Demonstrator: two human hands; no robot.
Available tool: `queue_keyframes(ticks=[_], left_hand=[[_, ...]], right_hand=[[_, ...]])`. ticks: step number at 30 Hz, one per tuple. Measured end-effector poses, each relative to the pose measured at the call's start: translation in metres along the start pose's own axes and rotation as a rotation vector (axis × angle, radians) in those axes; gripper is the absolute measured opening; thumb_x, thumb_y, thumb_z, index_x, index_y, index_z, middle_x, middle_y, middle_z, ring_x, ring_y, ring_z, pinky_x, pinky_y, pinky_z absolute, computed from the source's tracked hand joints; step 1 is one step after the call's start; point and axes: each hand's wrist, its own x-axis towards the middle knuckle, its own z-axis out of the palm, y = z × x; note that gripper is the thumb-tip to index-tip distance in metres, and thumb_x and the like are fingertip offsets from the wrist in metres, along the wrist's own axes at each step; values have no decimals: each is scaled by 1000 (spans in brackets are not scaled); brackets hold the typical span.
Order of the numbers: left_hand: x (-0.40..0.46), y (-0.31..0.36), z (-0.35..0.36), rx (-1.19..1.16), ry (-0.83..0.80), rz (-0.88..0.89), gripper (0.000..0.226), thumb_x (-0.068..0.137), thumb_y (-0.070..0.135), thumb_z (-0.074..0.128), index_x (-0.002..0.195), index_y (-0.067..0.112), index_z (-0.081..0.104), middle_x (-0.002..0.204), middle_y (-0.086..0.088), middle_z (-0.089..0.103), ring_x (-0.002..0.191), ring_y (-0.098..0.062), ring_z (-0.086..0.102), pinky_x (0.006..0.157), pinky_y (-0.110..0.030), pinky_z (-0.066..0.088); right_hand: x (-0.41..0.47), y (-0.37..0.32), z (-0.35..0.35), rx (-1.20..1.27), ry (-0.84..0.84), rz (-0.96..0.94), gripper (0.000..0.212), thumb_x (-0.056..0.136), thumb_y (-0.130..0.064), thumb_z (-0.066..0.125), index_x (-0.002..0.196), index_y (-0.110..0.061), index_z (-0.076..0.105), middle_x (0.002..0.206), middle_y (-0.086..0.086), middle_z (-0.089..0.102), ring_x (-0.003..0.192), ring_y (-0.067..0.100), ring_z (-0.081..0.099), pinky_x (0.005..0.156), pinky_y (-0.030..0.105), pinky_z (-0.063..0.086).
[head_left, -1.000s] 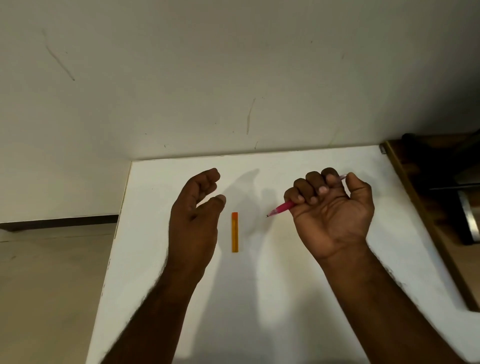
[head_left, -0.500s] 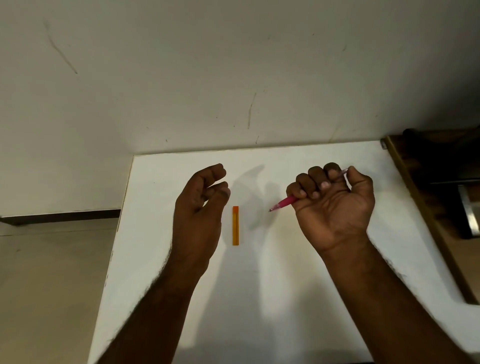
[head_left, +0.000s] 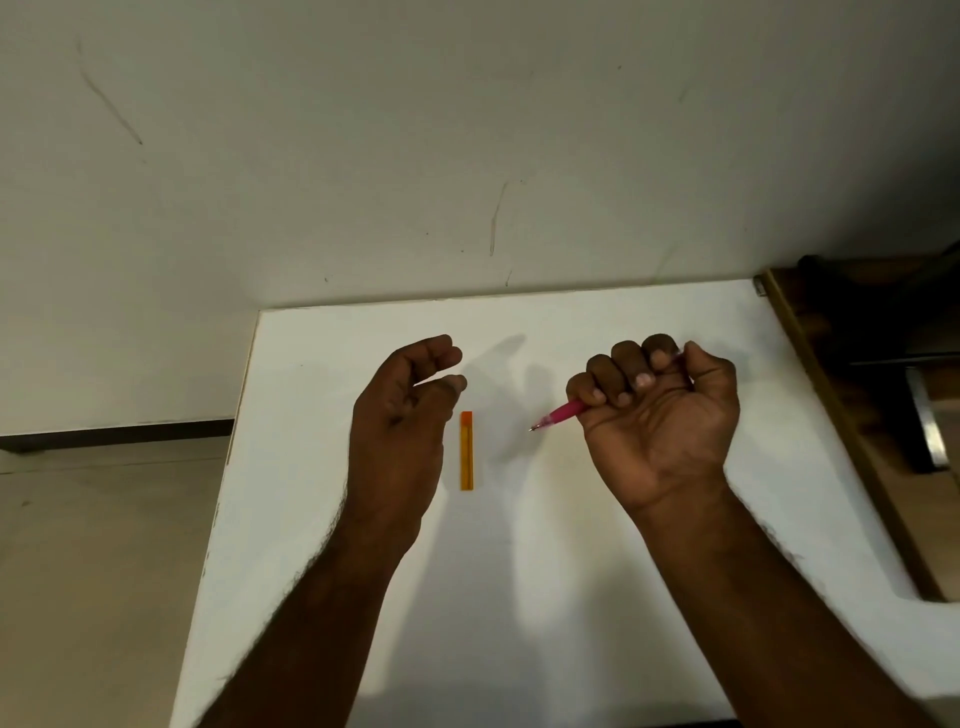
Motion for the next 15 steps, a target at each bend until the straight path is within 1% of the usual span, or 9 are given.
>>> queue_keyframes(ticks=[1,4,5,7,9,11,13,15], left_hand=[[0,0,0,-2,2,1,32,95,2,55,114,24,69,119,7,74,103,-15,73,94,-42,54],[1,0,1,-2,15,-7,31,94,3,56,113,24,70,117,7,75,104,-19,72,93,-43,55],[1,0,1,-5,16,-10,31,94,2,56,113,24,70,117,7,75,103,-20,72,92,-44,55],[1,-1,2,-15,16,-13,31,95,2,56,111,24,71,116,6,75,103,-26,71,91,-45,55],[1,-1,2,-23,11,-13,30,95,1,56,110,23,71,115,4,76,104,-30,69,90,-45,55],[1,-1,2,-37,5,-15,29,95,0,55,111,20,70,112,2,76,105,-30,69,88,-41,54],[2,-2,2,-51,0,-20,27,96,0,56,111,17,70,109,0,77,103,-28,70,85,-38,54],[2,-2,2,-67,-4,-27,26,97,1,56,113,14,70,107,-1,78,98,-23,70,83,-35,53]], right_hand=[[0,0,0,2,-5,-3,26,86,-34,41,67,-16,45,58,-1,37,53,16,27,55,29,33],[1,-2,-2,25,0,5,37,95,-37,33,68,-16,46,59,-2,38,54,16,28,56,29,34],[2,-2,-3,20,5,0,37,95,-37,33,67,-16,46,58,-2,38,54,16,28,55,29,34],[2,-4,-3,7,5,-13,30,90,-34,38,67,-16,45,57,-2,37,53,16,27,55,29,33],[3,-6,-3,20,-3,-5,32,91,-36,39,67,-16,46,58,-2,37,53,16,28,55,29,33],[4,-7,-5,30,3,-2,39,96,-39,33,67,-16,47,58,-2,38,53,16,28,55,28,34],[4,-7,-6,20,9,-9,41,97,-37,29,67,-16,46,57,-2,37,53,16,27,55,28,33],[5,-6,-5,25,3,-1,41,98,-37,30,68,-16,47,57,-2,37,53,16,27,55,29,33]])
